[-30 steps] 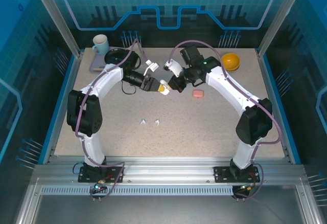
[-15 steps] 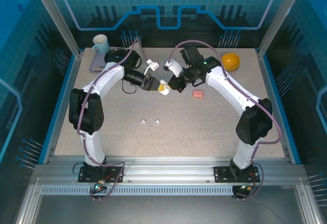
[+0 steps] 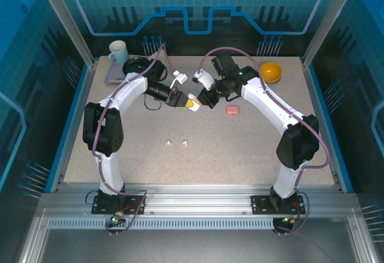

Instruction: Insert the wireless bluetooth earbuds into the charging case

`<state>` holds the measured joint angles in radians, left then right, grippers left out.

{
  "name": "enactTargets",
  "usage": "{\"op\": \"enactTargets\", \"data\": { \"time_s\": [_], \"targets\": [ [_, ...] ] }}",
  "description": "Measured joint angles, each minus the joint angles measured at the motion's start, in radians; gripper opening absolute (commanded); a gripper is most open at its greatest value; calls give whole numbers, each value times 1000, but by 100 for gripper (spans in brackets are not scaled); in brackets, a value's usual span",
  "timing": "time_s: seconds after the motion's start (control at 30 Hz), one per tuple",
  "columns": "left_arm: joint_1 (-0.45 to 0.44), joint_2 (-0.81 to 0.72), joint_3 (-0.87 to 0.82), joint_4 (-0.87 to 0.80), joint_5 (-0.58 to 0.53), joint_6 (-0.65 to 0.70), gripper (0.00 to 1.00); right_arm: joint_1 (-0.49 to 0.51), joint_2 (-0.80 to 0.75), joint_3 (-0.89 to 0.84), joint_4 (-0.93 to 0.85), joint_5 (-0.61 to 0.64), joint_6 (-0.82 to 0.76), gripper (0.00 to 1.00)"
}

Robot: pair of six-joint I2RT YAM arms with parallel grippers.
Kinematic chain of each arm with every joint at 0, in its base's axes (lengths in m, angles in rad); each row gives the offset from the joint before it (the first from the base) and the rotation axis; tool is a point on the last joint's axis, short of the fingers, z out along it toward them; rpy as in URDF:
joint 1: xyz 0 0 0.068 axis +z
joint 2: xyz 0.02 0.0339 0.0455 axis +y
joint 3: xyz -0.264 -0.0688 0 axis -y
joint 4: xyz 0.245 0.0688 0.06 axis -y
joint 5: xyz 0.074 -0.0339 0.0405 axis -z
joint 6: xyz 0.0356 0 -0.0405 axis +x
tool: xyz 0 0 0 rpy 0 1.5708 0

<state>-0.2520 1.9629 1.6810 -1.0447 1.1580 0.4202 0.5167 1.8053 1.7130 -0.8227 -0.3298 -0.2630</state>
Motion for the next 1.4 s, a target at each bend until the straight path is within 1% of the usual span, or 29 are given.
{"op": "enactTargets", "data": {
  "time_s": [0.07, 0.1, 0.13, 0.2, 0.3, 0.4, 0.47, 0.6, 0.7, 0.73, 0.83, 1.0, 1.1, 1.23, 1.33, 1.4],
  "targets": [
    [0, 0, 0, 4, 0, -1, 12, -1, 0, 0, 0, 0, 6, 15],
    [0, 0, 0, 10, -1, -3, 10, -3, 0, 0, 1, 0, 16, 23],
    [0, -2, -1, 23, -3, -11, 7, -6, 0, 0, 5, -2, 27, 29],
    [0, -23, -25, 64, -13, -31, 0, -23, -8, 0, 16, -6, 55, 35],
    [2, -95, -88, 137, -43, -82, 0, -71, -53, -16, 42, -23, 105, 40],
    [5, -200, -138, 224, -99, -143, 0, -124, -145, -62, 73, -27, 171, 42],
    [7, -277, -162, 283, -145, -184, 0, -141, -206, -89, 92, -25, 218, 43],
    [10, -430, -205, 412, -255, -261, 0, -137, -315, -166, 152, -11, 334, 43],
    [10, -487, -217, 472, -314, -298, 0, -134, -345, -203, 171, 8, 404, 44],
    [10, -509, -240, 516, -357, -318, 0, -128, -357, -237, 209, 35, 440, 44],
    [11, -586, -340, 603, -456, -369, 0, -86, -393, -323, 224, 109, 531, 44],
    [11, -738, -534, 803, -592, -445, 0, 15, -402, -379, 261, 219, 637, 45],
    [11, -819, -648, 946, -661, -468, 0, 62, -399, -393, 280, 264, 692, 45],
    [11, -898, -840, 1173, -748, -470, 0, 110, -360, -393, 312, 324, 766, 45],
    [0, -929, -998, 1339, -824, -454, 0, 152, -315, -393, 323, 380, 822, 46],
    [-8, -939, -1073, 1410, -867, -443, 0, 180, -282, -386, 320, 413, 858, 46]
  ]
}}
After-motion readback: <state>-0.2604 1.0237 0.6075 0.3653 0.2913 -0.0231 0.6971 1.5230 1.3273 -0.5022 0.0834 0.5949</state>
